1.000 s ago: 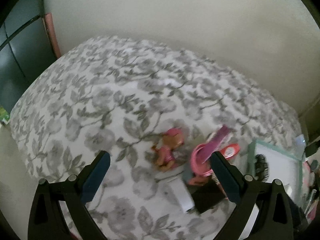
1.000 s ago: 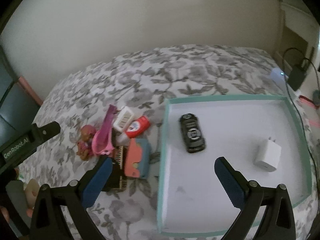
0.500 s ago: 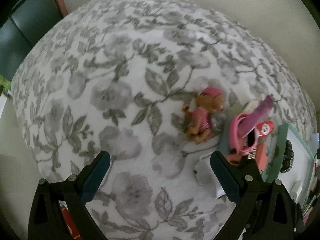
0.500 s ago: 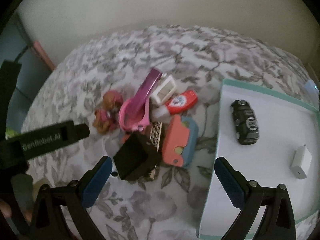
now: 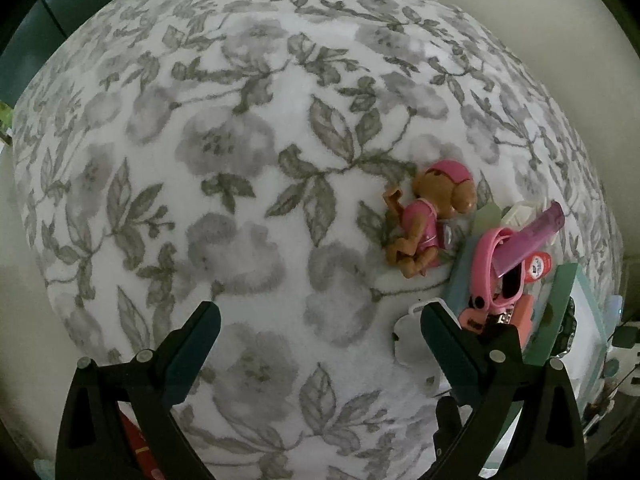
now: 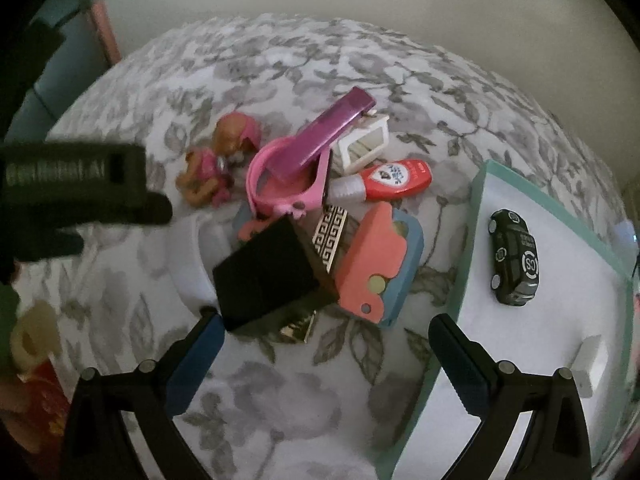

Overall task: Organize rigid objects
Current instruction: 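Grasp the black charger cube with the right tool while the left tool grasps the white watch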

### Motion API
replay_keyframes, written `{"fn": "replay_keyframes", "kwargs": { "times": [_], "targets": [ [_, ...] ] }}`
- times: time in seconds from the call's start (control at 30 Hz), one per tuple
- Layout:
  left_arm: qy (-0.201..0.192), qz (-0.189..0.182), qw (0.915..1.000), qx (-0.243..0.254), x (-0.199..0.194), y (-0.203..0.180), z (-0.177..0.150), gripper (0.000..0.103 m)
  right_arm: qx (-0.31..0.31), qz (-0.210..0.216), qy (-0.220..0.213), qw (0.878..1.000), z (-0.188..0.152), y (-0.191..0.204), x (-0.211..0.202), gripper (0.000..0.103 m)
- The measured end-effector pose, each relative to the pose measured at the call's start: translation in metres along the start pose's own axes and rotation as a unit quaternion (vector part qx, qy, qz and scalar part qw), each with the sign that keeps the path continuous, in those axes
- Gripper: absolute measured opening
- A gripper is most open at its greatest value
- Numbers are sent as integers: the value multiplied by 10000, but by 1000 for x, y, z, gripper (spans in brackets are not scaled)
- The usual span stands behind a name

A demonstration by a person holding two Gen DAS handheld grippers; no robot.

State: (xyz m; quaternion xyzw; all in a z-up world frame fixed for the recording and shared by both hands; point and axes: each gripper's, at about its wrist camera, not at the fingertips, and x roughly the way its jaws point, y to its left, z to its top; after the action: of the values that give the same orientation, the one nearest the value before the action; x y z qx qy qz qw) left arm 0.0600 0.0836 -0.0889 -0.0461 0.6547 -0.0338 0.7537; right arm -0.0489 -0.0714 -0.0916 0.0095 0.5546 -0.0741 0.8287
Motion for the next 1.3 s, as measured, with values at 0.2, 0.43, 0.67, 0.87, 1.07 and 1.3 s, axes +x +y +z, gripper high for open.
{"fn": "replay_keyframes", "kwargs": {
  "times": [0.2, 0.43, 0.67, 0.87, 1.07, 1.3],
  "targets": [
    [0, -2, 10000, 78, 0, 1, 0, 100, -291, -191, -184, 9992, 4, 6, -4, 99],
    [109, -123, 9999, -10, 1, 3, 2, 100, -416, -59, -170, 9990, 9, 12, -2, 78],
    [301, -496, 9983, -41, 5, 2, 1, 100, -206, 377, -212, 9989, 12, 10, -3, 60],
    [412, -687, 9968, 50, 8, -8, -3, 100, 10, 519, -173, 9985, 12, 4, -4, 60],
    [393, -733, 9961, 292, 12, -28, -4, 100, 375, 577, -187, 9975, 11, -12, -9, 60],
    [474, -803, 9940, 566, 19, -60, -10, 99, 578, 626, -204, 9962, 10, -23, -13, 60]
  ]
}}
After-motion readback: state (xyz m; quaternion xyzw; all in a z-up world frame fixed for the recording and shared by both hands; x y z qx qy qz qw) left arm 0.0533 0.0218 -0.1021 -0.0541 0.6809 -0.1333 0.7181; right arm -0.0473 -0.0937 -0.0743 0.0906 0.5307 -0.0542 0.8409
